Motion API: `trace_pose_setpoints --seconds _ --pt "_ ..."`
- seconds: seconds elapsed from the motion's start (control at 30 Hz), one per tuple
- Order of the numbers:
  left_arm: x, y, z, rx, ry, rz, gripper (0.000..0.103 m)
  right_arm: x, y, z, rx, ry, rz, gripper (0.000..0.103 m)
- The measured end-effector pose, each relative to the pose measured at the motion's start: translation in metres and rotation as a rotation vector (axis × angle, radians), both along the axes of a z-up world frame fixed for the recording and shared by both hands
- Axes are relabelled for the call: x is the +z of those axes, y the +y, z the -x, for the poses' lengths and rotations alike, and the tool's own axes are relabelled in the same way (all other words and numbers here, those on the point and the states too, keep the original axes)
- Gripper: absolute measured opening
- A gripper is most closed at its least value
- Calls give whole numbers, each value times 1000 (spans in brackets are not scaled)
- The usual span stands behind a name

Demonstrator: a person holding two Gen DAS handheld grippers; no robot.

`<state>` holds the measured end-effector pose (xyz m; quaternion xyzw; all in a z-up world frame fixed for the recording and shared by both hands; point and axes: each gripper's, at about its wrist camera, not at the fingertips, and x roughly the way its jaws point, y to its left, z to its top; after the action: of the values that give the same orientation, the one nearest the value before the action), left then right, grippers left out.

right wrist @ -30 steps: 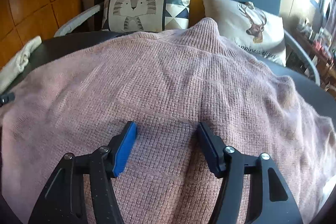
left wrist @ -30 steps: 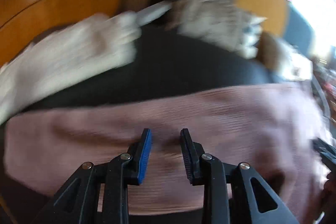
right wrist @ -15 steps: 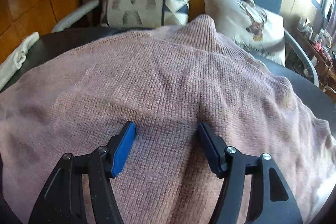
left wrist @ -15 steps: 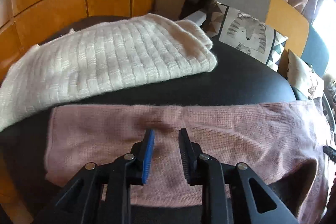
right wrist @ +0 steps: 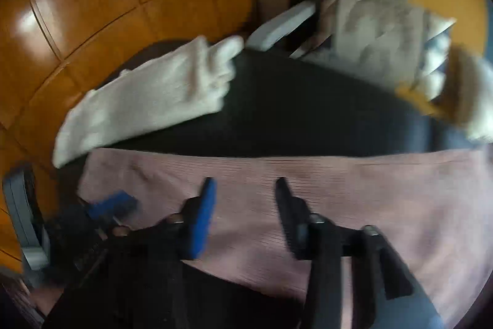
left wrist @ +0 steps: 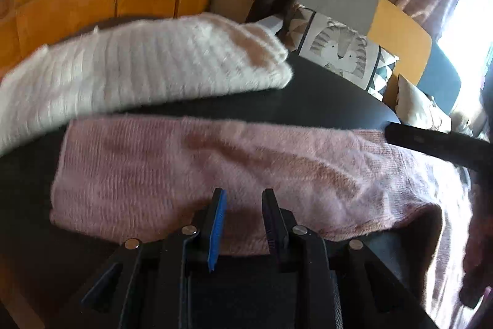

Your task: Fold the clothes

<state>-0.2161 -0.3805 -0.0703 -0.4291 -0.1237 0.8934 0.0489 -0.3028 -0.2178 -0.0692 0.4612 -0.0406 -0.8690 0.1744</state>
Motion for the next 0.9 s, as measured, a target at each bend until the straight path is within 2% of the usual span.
trace_pose_setpoints --seconds 0.17,0.23,0.3,0.4,0.53,0.6,0.73,0.9 --pt "1 -9 -9 -28 17 -20 25 -23 -36 20 57 -84 -3 20" --pt "9 -9 -11 -20 50 -97 25 -30 -41 25 78 -113 -7 20" --pt "12 0 -6 -36 60 -138 25 -33 -43 25 80 -118 -7 20" --pt "5 23 9 -82 7 -97 25 -32 -44 25 82 -111 -1 20" --pt "-1 31 5 -98 13 -76 25 -40 -57 27 140 -146 -64 21" --pt "-4 23 -1 -97 9 -117 24 -44 -62 31 153 -134 -90 20" --pt "-10 9 -5 -111 -1 -165 14 -46 -72 45 118 -102 -128 16" --pt "-13 3 -7 -107 2 -200 12 -46 -72 54 95 -78 -109 16"
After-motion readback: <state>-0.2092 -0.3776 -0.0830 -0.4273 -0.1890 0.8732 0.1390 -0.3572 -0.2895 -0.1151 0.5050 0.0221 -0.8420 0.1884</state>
